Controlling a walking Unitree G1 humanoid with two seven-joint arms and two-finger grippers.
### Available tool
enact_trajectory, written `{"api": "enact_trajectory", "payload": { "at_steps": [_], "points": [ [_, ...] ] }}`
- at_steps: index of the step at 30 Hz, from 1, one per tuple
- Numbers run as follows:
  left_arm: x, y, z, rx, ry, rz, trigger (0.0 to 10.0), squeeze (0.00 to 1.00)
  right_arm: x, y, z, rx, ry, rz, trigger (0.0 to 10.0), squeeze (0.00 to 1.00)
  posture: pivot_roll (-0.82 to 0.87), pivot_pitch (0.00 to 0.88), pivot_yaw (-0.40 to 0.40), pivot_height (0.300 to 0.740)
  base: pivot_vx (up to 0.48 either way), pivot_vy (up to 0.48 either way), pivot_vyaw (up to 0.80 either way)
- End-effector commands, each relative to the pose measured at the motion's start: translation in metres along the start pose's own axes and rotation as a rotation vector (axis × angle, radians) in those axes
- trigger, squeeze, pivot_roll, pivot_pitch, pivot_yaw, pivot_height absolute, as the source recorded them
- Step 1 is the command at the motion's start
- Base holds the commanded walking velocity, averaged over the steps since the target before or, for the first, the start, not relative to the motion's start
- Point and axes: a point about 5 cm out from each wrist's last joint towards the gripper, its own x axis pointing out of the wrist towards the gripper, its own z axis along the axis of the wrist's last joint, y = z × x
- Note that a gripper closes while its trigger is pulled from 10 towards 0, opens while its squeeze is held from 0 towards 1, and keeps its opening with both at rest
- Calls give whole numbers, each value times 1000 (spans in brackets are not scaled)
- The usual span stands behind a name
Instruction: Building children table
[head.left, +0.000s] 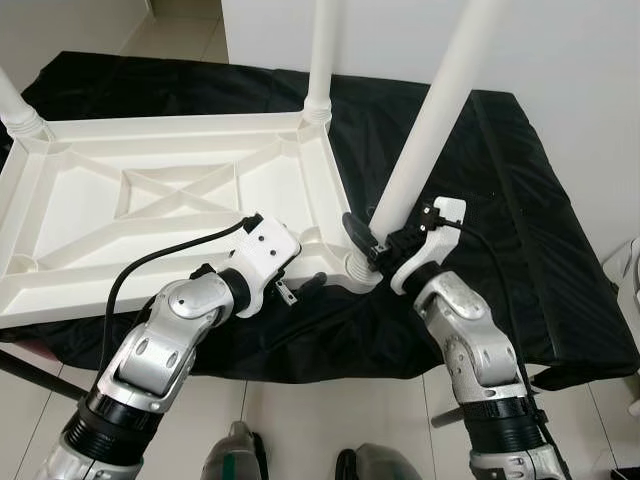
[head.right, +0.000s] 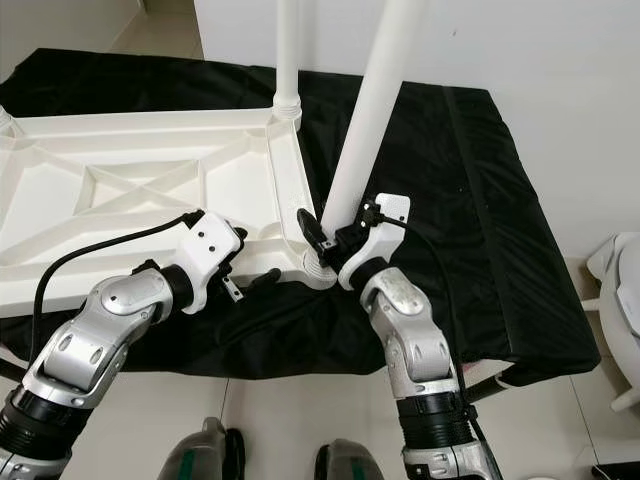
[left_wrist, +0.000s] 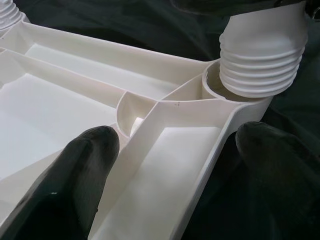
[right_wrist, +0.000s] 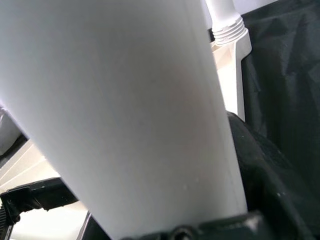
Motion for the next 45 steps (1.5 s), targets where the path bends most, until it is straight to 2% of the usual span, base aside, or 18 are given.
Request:
{"api": "enact_trajectory", "payload": {
  "at_steps": [1, 9, 15, 21, 25, 33, 38, 40, 45],
  "points": [
    [0, 2, 3, 18, 1, 30, 10000, 0, -12, -23, -11, 1, 71, -115, 10000, 0, -116, 72, -18, 740, 0, 0, 0],
    [0, -11, 6, 11, -26, -81, 10000, 0, -17, -43, -9, -8, 68, -223, 10000, 0, -127, 78, -15, 740, 0, 0, 0],
    [0, -13, 10, 8, -49, -98, 10000, 0, -17, -46, -8, 0, 63, -246, 10000, 0, -127, 79, -14, 740, 0, 0, 0],
    [0, -13, 12, 10, -60, -102, 10000, 0, -15, -43, -5, 24, 40, -226, 10000, 0, -126, 78, -15, 740, 0, 0, 0],
    [1, -11, 15, 10, -71, -95, 10000, 0, -3, -27, 22, 97, -108, -130, 10000, 0, -122, 75, -17, 740, 0, 0, 0],
    [1, -12, 17, 5, -79, -91, 10000, 0, 6, -15, 41, 179, -208, -51, 10000, 0, -115, 70, -23, 740, 0, 0, 0],
    [1, -12, 18, 1, -84, -86, 10000, 0, 10, -14, 29, 218, -167, -61, 10000, 0, -110, 69, -30, 740, 0, 0, 0],
    [1, -12, 18, -3, -85, -82, 10000, 0, 8, -16, 15, 266, -124, -83, 10000, 0, -108, 68, -32, 740, 0, 0, 0],
    [1, -13, 18, -4, -84, -81, 10000, 0, 4, -20, -3, 289, -56, -120, 10000, 0, -108, 67, -32, 740, 0, 0, 0]
  ]
}}
